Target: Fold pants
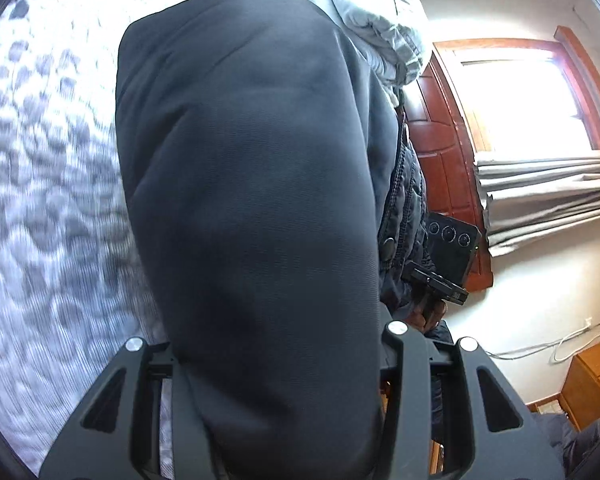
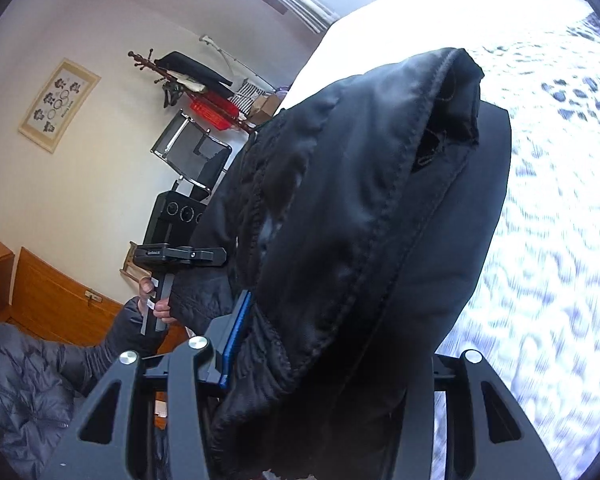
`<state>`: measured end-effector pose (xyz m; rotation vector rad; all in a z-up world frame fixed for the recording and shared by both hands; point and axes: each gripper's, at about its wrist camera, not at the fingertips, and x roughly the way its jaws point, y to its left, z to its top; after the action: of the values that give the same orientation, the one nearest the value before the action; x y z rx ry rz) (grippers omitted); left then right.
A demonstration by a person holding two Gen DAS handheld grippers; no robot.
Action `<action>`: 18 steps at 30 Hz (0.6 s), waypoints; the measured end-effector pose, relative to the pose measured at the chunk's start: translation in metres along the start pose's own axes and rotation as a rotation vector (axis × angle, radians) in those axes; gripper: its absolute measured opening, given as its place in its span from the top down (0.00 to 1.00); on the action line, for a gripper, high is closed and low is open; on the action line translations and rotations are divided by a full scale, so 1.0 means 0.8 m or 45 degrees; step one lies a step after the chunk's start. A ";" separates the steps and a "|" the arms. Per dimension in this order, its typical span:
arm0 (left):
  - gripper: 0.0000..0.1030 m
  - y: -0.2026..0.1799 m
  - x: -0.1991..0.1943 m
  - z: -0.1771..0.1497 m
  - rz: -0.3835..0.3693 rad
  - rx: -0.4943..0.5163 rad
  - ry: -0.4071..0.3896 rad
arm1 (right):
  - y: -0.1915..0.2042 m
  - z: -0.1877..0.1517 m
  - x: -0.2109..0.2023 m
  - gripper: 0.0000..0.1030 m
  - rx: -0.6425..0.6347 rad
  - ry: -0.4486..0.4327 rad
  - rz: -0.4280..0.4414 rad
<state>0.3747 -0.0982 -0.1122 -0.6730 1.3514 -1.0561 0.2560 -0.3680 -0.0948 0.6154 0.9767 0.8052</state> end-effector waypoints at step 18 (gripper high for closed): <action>0.55 0.097 -0.009 0.076 0.072 -0.128 -0.057 | -0.081 0.053 0.071 0.53 0.141 0.056 0.021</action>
<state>0.4508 -0.0706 -0.1687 -0.7246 1.3837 -0.9276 0.3322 -0.3620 -0.1530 0.7046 1.0632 0.7862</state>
